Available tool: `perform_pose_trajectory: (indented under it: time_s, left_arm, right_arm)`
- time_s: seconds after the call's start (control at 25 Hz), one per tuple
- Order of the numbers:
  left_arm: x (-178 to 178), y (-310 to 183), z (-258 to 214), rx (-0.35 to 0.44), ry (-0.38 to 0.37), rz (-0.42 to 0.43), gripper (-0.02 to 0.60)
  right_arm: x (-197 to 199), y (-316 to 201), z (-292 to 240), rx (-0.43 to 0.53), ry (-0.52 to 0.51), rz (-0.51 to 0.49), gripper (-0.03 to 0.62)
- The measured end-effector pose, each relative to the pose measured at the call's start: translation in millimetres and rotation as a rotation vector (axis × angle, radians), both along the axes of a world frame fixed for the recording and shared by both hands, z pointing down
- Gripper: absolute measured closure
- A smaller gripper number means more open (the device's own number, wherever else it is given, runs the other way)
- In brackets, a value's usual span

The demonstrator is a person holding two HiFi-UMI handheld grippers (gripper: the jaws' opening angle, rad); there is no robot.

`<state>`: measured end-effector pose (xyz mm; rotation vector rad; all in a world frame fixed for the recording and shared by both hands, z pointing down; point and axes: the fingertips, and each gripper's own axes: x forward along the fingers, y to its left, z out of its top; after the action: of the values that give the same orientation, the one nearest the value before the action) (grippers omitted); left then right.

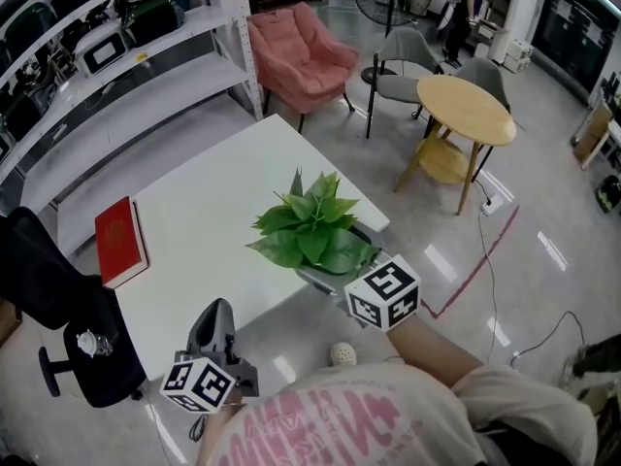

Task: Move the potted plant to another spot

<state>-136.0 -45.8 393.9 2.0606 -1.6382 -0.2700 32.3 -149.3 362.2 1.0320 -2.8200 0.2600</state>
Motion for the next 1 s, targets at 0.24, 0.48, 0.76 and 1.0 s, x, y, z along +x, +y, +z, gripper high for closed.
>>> perform_pose_trajectory:
  time_s: [0.24, 0.48, 0.76, 1.0]
  left_arm:
    - [0.8, -14.6, 13.9, 0.012, 0.0, -0.025, 0.58]
    - [-12.2, -10.0, 33.5, 0.009, 0.0, -0.058, 0.578]
    - [13.4, -58.4, 21.4, -0.012, -0.014, -0.109, 0.578]
    - [13.7, -79.3, 23.2, -0.012, -0.019, -0.145, 0.578]
  right_arm:
    - [13.3, -24.1, 8.6, 0.02, -0.001, 0.011, 0.095]
    - [12.3, -35.5, 21.7, 0.032, -0.013, 0.019, 0.095]
    - [38.9, -99.1, 15.2, 0.009, -0.007, -0.016, 0.095]
    - [43.9, -121.0, 23.5, -0.005, -0.006, -0.038, 0.097]
